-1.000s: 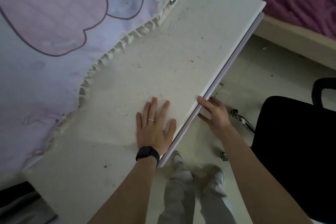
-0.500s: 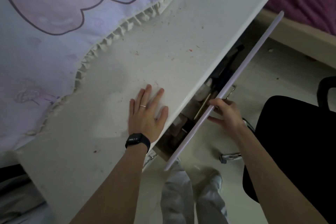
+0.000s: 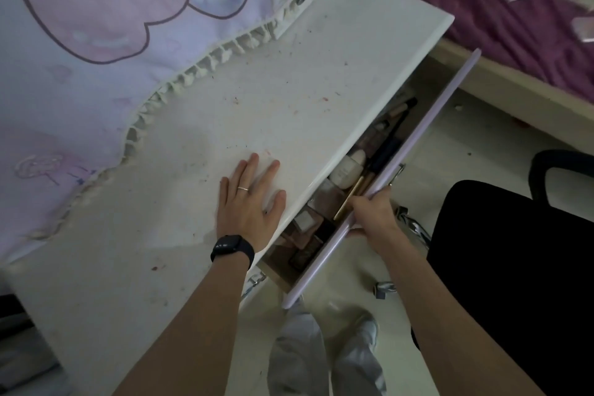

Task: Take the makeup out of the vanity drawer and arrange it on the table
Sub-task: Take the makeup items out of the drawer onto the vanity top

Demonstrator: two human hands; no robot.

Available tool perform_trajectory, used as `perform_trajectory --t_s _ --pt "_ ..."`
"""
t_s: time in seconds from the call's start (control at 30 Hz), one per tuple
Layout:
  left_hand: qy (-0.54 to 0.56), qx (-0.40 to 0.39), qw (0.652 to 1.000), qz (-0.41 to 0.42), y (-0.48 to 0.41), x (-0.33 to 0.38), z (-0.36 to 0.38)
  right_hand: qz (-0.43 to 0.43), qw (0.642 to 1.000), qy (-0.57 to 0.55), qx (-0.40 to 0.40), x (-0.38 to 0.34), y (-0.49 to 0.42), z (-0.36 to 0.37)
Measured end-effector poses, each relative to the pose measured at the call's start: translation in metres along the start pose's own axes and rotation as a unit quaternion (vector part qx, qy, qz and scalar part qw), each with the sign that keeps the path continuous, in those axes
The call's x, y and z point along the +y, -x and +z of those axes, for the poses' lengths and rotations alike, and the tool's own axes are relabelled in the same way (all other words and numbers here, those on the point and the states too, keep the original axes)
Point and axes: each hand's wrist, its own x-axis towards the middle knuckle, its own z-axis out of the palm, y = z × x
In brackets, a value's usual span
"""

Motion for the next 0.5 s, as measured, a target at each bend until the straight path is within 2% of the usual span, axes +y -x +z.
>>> perform_trajectory --t_s 0.2,0.5 --pt "0.004 0.001 1.000 -0.001 0.000 0.001 -0.001 -0.023 0.999 0.012 0.036 0.007 0.005 -0.008" --pt "0.001 0.021 1.000 0.007 0.000 0.000 0.002 -0.022 0.999 -0.003 0.048 0.037 0.003 -0.043"
